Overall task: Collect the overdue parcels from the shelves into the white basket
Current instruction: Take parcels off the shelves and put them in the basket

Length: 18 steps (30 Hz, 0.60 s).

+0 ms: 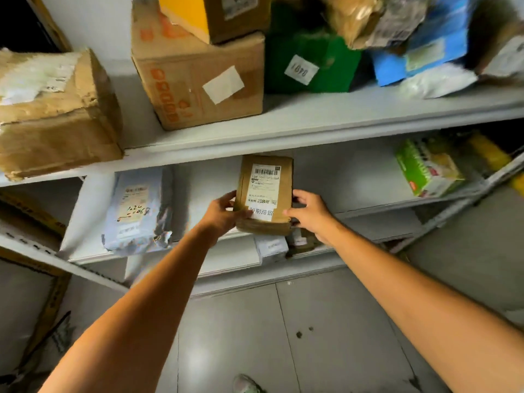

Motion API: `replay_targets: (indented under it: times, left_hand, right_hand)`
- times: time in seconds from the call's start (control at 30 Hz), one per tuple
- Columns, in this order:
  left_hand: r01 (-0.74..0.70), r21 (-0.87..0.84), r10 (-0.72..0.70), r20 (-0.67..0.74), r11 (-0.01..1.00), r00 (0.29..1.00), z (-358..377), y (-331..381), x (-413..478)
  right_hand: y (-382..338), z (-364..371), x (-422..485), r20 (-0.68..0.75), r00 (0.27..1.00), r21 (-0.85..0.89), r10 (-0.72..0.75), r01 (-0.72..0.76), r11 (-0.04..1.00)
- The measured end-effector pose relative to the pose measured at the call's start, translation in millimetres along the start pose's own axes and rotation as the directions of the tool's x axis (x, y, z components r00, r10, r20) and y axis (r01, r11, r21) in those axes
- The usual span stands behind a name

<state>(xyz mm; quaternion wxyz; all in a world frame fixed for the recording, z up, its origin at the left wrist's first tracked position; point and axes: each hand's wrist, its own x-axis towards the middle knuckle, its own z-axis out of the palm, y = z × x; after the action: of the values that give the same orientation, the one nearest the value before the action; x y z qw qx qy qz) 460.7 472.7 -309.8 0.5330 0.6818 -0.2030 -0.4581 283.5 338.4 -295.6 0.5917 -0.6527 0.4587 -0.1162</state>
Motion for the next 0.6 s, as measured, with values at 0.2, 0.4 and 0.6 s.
replay_targets:
  times: [0.2, 0.4, 0.6]
  left_hand:
    - [0.015, 0.095, -0.028, 0.14, 0.995, 0.99, 118, 18, 6]
    - [-0.029, 0.239, -0.037, 0.267, 0.971, 0.963, 239, 24, -3]
    - [-0.08, 0.286, -0.046, 0.41, 0.955, 0.911, 350, 7, -13]
  right_hand:
    - [34, -112, -37, -0.121, 0.992, 0.065, 0.036, -0.028, 0.998]
    - [73, -218, -93, -0.24, 0.968, 0.178, 0.078, -0.035, 0.983]
    - [126, -291, -145, -0.397, 0.904, 0.246, 0.162, -0.066, 0.967]
